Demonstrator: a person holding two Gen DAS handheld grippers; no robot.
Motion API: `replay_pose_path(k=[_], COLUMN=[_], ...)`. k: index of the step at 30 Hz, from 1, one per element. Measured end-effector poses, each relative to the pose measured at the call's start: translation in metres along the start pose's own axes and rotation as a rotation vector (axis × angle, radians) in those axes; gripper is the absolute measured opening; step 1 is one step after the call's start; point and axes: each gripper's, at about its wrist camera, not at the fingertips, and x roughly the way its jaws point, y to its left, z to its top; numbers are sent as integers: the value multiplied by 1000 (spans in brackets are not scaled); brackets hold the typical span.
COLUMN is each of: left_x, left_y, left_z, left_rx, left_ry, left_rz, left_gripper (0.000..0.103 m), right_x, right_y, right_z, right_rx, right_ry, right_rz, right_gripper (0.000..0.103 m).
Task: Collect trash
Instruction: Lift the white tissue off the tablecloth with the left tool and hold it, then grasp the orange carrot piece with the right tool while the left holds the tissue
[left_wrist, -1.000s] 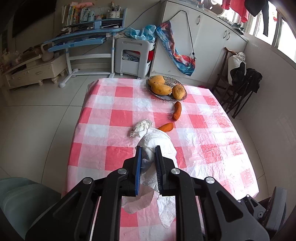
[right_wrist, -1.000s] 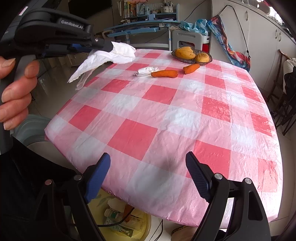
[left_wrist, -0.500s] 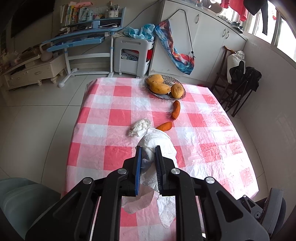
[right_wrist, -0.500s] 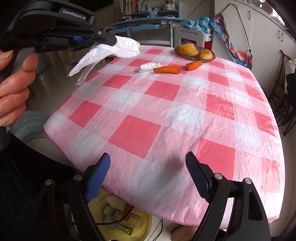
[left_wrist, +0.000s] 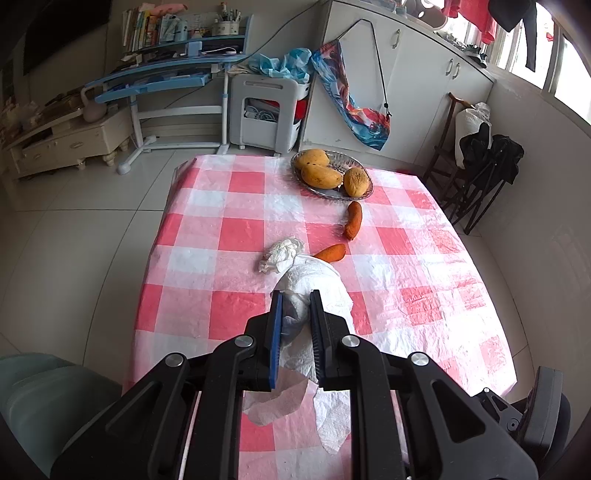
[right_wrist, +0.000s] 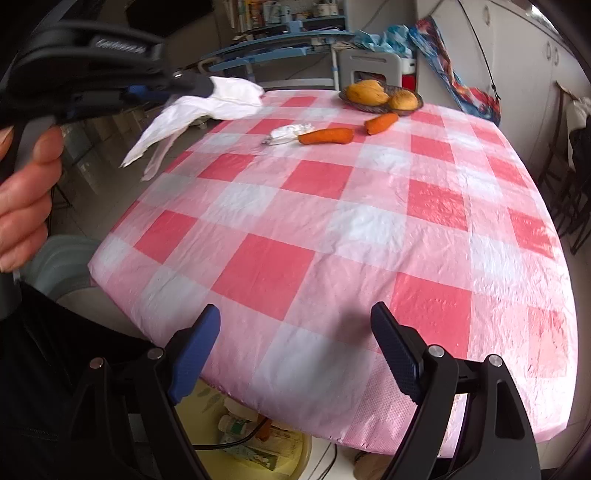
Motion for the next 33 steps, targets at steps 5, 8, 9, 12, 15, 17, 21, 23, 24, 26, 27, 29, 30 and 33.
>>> replay_pose_path(k=[5, 8, 9, 12, 15, 17, 21, 23, 24, 26, 27, 29, 30, 33], left_x=[0, 0, 0, 0, 0, 0, -1, -2, -4, -5, -6, -8, -9, -11], left_y=[0, 0, 0, 1, 0, 1, 3, 7, 9, 16, 20, 32, 37, 50], left_z=[0, 0, 0, 0, 0, 0, 0, 2, 4, 5, 5, 8, 9, 12], left_rx=[0, 1, 0, 0, 0, -1, -7, -17, -24, -46, -59, -101, -118, -170], left_ry=[0, 0, 1, 0, 0, 0, -1, -4, -5, -7, -7, -11, -13, -18], left_rz=[0, 0, 0, 0, 0, 0, 1, 1, 2, 6, 8, 8, 7, -1], left_gripper=[13, 13, 13, 13, 13, 13, 13, 13, 13, 13, 13, 13, 13, 13], right_x=[1, 1, 1, 1, 1, 1, 1, 1, 2, 5, 6, 10, 12, 22], right_y=[0, 0, 0, 0, 0, 0, -3, -7, -10, -17, -20, -28, -31, -47], right_z=[1, 1, 1, 1, 1, 1, 2, 6, 8, 16, 19, 30, 35, 56], right_rx=[7, 4, 3, 1, 1, 5, 24, 49, 62, 98, 113, 150, 168, 247], right_ry=[-1, -2, -2, -2, -2, -2, -4, -11, -15, -25, -30, -45, -50, -74], right_rz=[-2, -4, -5, -5, -6, -4, 1, 2, 0, -10, -16, -28, -34, -52], right_gripper=[81, 81, 81, 82, 82, 82, 82, 82, 82, 82, 82, 82, 82, 82])
